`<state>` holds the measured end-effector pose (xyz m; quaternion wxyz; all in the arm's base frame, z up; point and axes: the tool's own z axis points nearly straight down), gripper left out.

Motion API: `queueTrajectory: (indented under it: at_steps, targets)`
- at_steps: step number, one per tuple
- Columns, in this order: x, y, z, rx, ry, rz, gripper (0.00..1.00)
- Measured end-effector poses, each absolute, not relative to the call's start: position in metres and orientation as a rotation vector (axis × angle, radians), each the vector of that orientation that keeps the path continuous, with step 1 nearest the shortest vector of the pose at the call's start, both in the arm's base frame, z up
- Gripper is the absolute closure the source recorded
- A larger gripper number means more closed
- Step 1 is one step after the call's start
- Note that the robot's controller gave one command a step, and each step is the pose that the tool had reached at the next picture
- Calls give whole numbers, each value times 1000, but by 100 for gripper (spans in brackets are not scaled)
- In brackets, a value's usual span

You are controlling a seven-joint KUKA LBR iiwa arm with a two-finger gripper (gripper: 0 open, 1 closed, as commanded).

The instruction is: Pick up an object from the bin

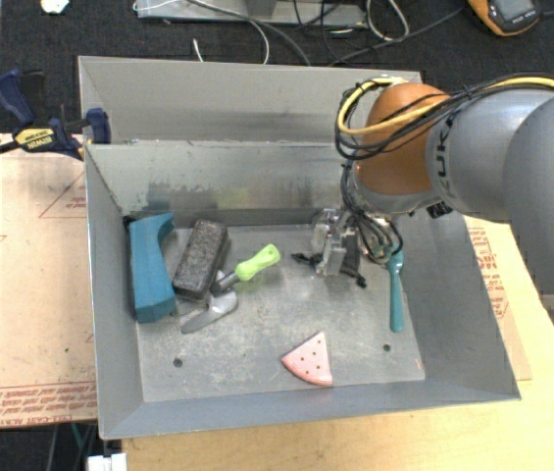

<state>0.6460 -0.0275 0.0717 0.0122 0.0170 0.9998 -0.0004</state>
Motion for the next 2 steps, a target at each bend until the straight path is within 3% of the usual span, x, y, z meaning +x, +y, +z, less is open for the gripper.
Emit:
queueTrajectory:
  at_steps: [1, 2]
  targets:
    - [623, -26, 137, 38, 3122, 0, 100]
    - [625, -62, 213, -250, 3113, -1, 100]
